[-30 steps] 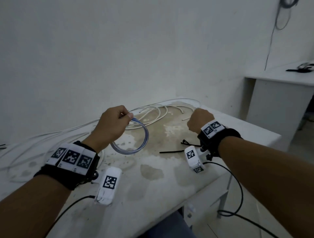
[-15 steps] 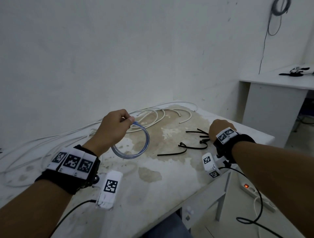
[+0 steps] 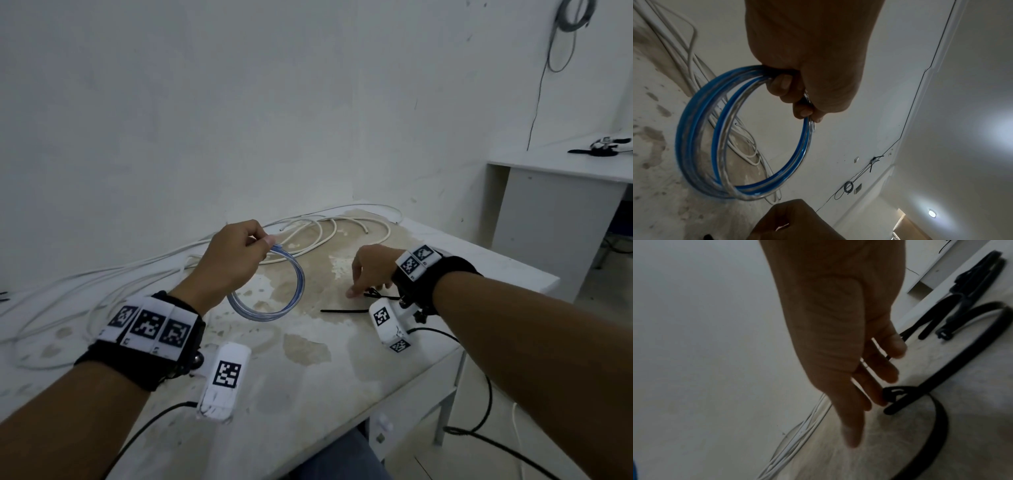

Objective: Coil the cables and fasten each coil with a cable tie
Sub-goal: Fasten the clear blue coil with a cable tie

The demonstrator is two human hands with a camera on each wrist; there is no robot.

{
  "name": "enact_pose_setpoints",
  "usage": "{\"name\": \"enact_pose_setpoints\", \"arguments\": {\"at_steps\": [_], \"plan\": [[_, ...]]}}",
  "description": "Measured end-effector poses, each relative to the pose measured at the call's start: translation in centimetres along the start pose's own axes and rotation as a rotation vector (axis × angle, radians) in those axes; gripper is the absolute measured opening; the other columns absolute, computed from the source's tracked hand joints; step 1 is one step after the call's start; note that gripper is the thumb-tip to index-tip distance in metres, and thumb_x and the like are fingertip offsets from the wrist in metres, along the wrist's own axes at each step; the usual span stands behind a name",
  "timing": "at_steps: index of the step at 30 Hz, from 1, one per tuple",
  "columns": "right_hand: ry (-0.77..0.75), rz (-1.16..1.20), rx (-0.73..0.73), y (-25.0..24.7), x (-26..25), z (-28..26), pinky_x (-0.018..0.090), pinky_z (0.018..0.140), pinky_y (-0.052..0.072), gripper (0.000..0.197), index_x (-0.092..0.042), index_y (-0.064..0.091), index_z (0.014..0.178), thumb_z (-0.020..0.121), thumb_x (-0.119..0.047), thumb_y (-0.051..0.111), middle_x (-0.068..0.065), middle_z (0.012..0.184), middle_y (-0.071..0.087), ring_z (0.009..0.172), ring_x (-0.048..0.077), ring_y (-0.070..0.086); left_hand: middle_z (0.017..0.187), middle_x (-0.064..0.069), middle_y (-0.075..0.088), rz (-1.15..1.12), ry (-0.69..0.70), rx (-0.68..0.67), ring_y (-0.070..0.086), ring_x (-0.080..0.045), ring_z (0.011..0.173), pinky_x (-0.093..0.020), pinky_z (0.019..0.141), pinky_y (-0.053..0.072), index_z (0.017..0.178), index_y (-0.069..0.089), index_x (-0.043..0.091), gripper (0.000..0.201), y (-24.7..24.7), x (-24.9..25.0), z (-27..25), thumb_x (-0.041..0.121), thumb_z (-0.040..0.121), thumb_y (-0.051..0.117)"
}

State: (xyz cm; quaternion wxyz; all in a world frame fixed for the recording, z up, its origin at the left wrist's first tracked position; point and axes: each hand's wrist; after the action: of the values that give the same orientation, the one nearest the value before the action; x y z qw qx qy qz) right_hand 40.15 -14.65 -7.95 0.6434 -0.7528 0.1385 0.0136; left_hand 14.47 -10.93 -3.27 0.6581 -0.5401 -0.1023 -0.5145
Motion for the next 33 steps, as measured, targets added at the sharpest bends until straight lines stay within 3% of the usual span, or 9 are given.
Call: {"name": "enact_pose_setpoints", "arguments": {"at_steps": [3,6,10,13,15,17,21,25,33], "plan": [[0.028,-0.012,-0.051,0.2,-0.2,0.7,0.041,0.069,0.062,0.028,0.000,0.075,0.084,0.076,-0.026,0.082,0.015,0.081,0.075,0.072,0.028,0.073,0.068,-0.006,0.062,-0.014,-0.012,0.022,0.046,-0.016,0.057,-0.027,0.055,0.036,0.081,0.063,0.009,0.023,-1.0,-0.7,0.0,0.026,0.096,0.059],[0.029,-0.045,-0.082,-0.1,-0.8,0.8,0.042,0.073,0.062,0.016,-0.002,0.076,0.086,0.077,-0.015,0.079,0.016,0.080,0.075,0.069,0.028,0.073,0.067,-0.004,0.062,-0.023,-0.028,0.042,0.048,-0.016,0.059,-0.028,0.059,0.037,0.081,0.063,0.008,0.023,-1.7,-1.6,0.1,0.026,0.095,0.059],[0.037,-0.075,0.123,-1.1,-1.8,0.5,0.026,0.054,0.054,0.026,-0.005,0.072,0.092,0.079,-0.027,0.080,0.003,0.076,0.065,0.055,0.012,0.058,0.066,-0.005,0.060,-0.039,-0.039,0.032,0.045,-0.015,0.055,-0.026,0.055,0.036,0.080,0.062,0.008,0.024,-1.8,-2.3,0.0,0.026,0.096,0.058],[0.134,-0.169,0.048,-1.3,-2.1,0.4,0.030,0.059,0.054,0.034,-0.003,0.068,0.086,0.079,-0.034,0.080,0.009,0.085,0.067,0.067,0.020,0.061,0.066,-0.005,0.060,-0.045,-0.037,0.027,0.045,-0.014,0.055,-0.025,0.054,0.036,0.080,0.062,0.008,0.023,-1.9,-2.8,0.0,0.025,0.096,0.058],[0.192,-0.132,-0.025,-0.6,-1.6,0.6,0.028,0.053,0.053,0.027,-0.006,0.061,0.069,0.080,-0.024,0.079,0.008,0.073,0.063,0.064,0.022,0.063,0.065,-0.004,0.059,-0.056,-0.036,0.027,0.043,-0.013,0.053,-0.024,0.052,0.035,0.079,0.061,0.008,0.024,-2.0,-3.0,0.0,0.025,0.096,0.058],[0.200,-0.154,-0.019,0.1,-1.3,0.8,0.031,0.055,0.055,0.032,-0.009,0.055,0.057,0.081,-0.019,0.075,0.005,0.058,0.057,0.072,0.029,0.072,0.064,-0.003,0.058,-0.063,-0.036,0.025,0.042,-0.012,0.050,-0.023,0.051,0.034,0.080,0.061,0.008,0.024,-2.2,-3.2,-0.1,0.025,0.097,0.058],[0.212,-0.209,0.076,0.1,-2.4,1.0,0.033,0.065,0.055,0.028,-0.005,0.062,0.066,0.083,-0.023,0.074,0.006,0.066,0.060,0.065,0.024,0.064,0.064,-0.004,0.058,-0.075,-0.041,0.035,0.042,-0.013,0.051,-0.023,0.052,0.034,0.081,0.062,0.007,0.023,-2.7,-3.8,-0.2,0.024,0.096,0.058],[0.093,-0.220,0.240,-1.4,-3.9,1.4,0.032,0.082,0.055,0.023,-0.010,0.075,0.095,0.086,-0.031,0.072,0.004,0.099,0.071,0.093,0.022,0.066,0.064,-0.002,0.059,-0.066,-0.056,0.050,0.041,-0.008,0.047,-0.022,0.050,0.034,0.083,0.063,0.007,0.023,-3.2,-4.4,-0.1,0.025,0.096,0.057],[-0.296,0.143,0.632,-2.9,-11.2,3.6,0.025,0.071,0.041,0.005,-0.020,0.075,0.085,0.083,-0.024,0.073,-0.005,0.085,0.073,0.078,0.013,0.062,0.068,-0.011,0.061,-0.092,-0.047,0.074,0.047,-0.015,0.056,-0.026,0.054,0.037,0.082,0.062,0.010,0.022,-4.3,-4.5,0.0,0.027,0.096,0.058]]}}
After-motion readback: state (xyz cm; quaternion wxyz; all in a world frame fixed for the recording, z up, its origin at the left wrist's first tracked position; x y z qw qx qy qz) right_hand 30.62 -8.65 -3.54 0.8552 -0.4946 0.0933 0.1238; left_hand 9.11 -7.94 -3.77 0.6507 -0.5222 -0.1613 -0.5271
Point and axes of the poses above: each hand's wrist, its own z-axis towards the middle knuckle, its own y-axis out of the palm, x = y × z
